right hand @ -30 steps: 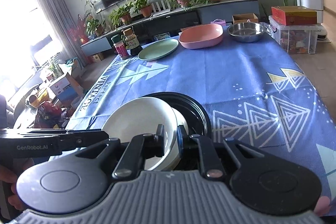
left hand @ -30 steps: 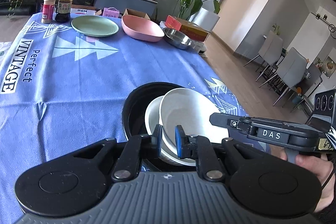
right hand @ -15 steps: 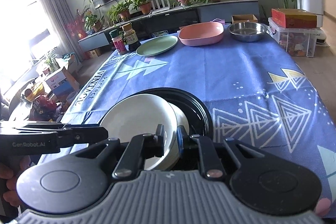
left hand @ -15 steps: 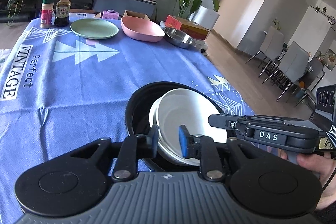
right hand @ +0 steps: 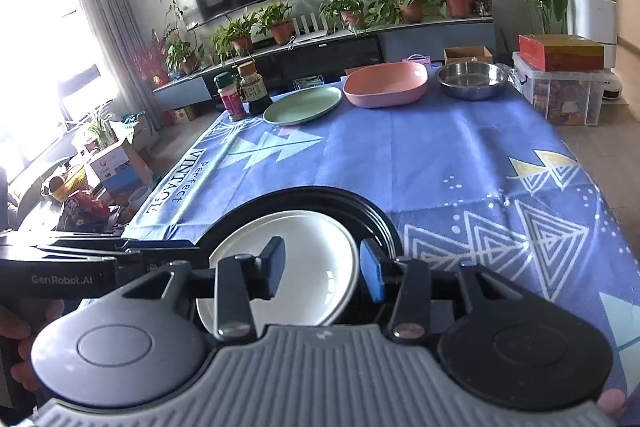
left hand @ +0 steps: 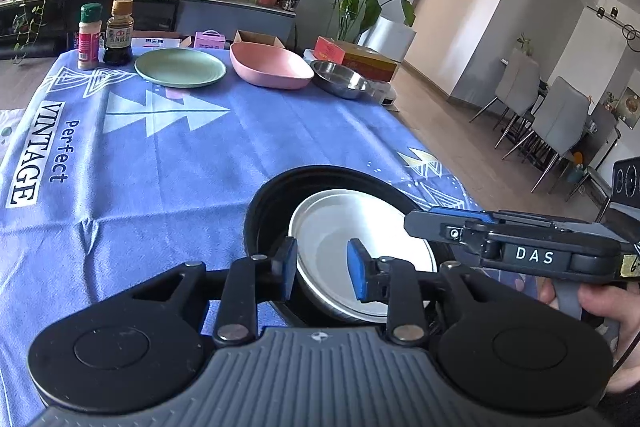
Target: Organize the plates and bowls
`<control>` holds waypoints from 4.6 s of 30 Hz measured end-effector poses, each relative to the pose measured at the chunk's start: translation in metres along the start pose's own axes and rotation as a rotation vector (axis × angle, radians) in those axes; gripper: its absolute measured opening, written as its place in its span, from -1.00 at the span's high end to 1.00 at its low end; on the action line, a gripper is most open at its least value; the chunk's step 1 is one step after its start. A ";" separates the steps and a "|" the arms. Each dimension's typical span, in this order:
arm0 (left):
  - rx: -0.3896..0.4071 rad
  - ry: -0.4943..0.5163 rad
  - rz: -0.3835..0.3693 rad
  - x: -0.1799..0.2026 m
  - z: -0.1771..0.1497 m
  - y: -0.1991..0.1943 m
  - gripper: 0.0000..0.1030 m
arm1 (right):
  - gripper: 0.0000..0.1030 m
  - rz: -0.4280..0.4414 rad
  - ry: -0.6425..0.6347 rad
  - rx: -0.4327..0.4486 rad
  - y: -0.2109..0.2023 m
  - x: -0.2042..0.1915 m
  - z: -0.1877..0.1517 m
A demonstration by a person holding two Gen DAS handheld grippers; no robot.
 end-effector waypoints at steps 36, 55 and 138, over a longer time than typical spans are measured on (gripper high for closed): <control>0.160 -0.271 0.159 -0.142 0.104 0.041 0.12 | 0.06 0.376 0.318 -0.159 0.111 0.033 0.133; 0.059 -0.414 0.223 -0.228 0.119 0.142 0.12 | 0.06 0.318 0.444 -0.255 0.220 0.036 0.165; -0.015 -0.339 0.036 -0.115 0.058 0.113 0.72 | 0.77 0.172 0.405 -0.273 0.144 0.053 0.106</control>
Point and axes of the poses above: each gripper's, at about its wrist camera, not at the fingertips, and y roughly the way its jaws point, x to its right, z to its top, the point moved 3 cm from there along y, roughly the way its jaws point, and after that the axes turned 11 degrees about y, right-handed, at the moved point
